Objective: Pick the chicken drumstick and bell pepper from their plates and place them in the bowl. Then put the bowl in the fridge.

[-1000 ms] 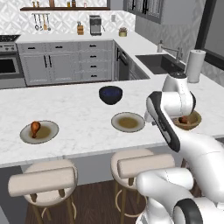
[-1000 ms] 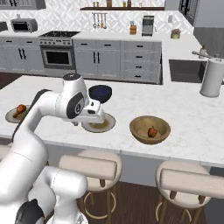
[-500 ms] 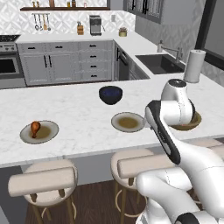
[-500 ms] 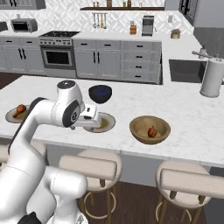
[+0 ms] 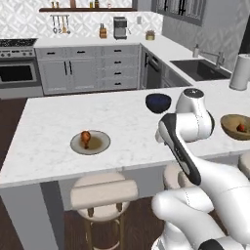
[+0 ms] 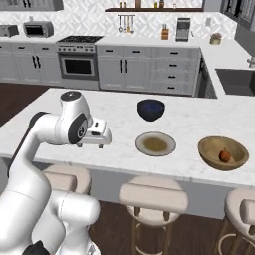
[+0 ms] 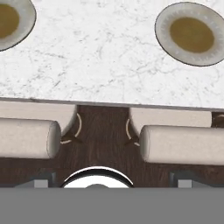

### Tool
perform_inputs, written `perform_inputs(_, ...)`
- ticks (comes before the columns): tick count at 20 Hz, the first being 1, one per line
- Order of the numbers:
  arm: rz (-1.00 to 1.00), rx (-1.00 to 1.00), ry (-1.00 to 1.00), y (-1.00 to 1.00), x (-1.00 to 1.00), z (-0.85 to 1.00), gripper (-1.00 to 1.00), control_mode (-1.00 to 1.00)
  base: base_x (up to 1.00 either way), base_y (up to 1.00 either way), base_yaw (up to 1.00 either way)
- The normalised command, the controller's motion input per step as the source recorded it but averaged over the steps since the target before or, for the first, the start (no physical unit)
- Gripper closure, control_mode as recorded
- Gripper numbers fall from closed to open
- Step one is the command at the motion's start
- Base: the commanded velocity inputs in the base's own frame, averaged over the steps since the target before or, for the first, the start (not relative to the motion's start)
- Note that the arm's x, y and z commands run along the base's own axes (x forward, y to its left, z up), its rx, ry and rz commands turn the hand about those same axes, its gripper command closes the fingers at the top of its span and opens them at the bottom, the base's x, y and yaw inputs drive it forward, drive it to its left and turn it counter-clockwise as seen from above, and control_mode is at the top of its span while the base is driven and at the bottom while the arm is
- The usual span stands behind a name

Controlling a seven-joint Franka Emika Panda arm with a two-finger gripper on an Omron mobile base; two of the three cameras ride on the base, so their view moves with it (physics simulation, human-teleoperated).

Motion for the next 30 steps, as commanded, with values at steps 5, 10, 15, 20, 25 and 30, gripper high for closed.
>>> perform_inputs(5, 0.0, 0.0, 0.0, 0.0, 0.0, 0.0, -1.0, 1.0, 0.0, 1.0, -0.04)
perform_inputs(10, 0.0, 0.0, 0.0, 0.0, 0.0, 0.0, -1.0, 1.0, 0.08, 0.95, -0.03)
perform_inputs(15, 0.0, 0.0, 0.0, 0.0, 0.0, 0.0, -1.0, 1.0, 0.16, 0.21, -0.02)
perform_inputs(20, 0.0, 0.0, 0.0, 0.0, 0.0, 0.0, -1.0, 1.0, 0.68, 0.0, 0.0)
perform_inputs(25, 0.0, 0.0, 0.0, 0.0, 0.0, 0.0, -1.0, 1.0, 0.76, 0.0, 0.0)
perform_inputs(30, 0.0, 0.0, 0.0, 0.0, 0.0, 0.0, -1.0, 1.0, 0.53, 0.0, 0.0)
